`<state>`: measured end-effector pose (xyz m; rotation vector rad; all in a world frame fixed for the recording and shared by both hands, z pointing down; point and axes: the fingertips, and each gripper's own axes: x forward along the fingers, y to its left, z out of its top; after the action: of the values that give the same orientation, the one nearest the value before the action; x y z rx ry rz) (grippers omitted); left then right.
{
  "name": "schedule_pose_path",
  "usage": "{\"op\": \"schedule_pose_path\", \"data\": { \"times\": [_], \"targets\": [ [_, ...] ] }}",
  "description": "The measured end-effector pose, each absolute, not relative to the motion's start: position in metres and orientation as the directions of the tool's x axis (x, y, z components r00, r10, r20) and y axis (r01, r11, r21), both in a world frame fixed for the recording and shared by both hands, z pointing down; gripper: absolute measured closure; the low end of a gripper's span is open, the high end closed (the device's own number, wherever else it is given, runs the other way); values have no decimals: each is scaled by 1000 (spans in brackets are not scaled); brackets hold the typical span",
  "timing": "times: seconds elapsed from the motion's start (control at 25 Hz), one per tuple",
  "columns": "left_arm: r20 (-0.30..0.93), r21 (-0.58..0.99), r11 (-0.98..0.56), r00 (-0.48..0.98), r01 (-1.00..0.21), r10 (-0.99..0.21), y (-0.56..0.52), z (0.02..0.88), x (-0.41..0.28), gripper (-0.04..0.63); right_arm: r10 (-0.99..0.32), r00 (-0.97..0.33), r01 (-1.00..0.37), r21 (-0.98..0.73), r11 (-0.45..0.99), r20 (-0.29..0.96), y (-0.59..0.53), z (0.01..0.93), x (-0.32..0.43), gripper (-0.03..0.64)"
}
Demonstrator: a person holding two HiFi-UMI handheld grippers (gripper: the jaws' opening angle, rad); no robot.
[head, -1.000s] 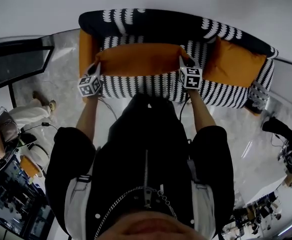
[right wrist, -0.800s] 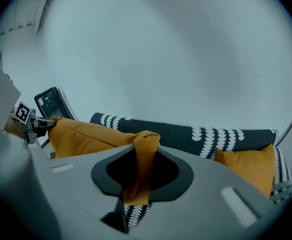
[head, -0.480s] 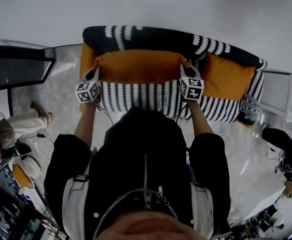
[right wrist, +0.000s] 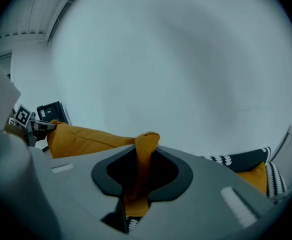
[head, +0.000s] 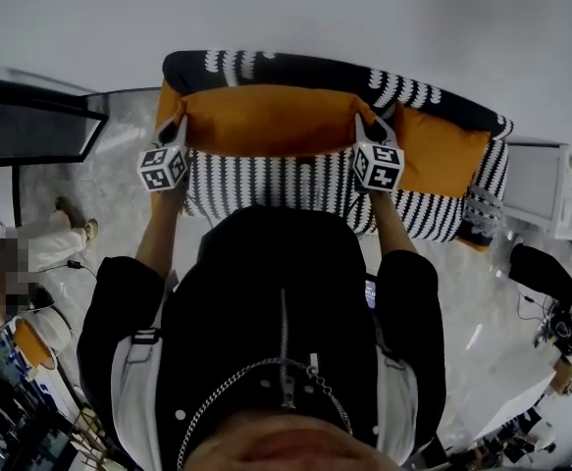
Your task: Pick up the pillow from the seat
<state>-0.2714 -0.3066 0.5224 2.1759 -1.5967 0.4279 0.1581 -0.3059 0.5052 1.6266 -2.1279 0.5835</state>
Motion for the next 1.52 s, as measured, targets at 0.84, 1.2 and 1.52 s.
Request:
{"op": "schedule_pose_path", "data": {
  "times": [0.84, 1.2, 1.52],
  "targets": [
    [175, 15, -313, 311, -950, -934, -322, 372, -258, 563, -945, -216, -975, 1, 223, 245, -317, 370, 170, 569],
    [91, -3, -319, 317, -948, -944, -329, 332, -253, 563, -963, -209, -976, 29, 217, 171, -320, 339, 174, 574],
    [74, -11, -313, 312, -950, -947, -334, 323, -254, 563, -968, -204, -977, 33, 211, 148, -325, 329, 173, 574]
  ]
}}
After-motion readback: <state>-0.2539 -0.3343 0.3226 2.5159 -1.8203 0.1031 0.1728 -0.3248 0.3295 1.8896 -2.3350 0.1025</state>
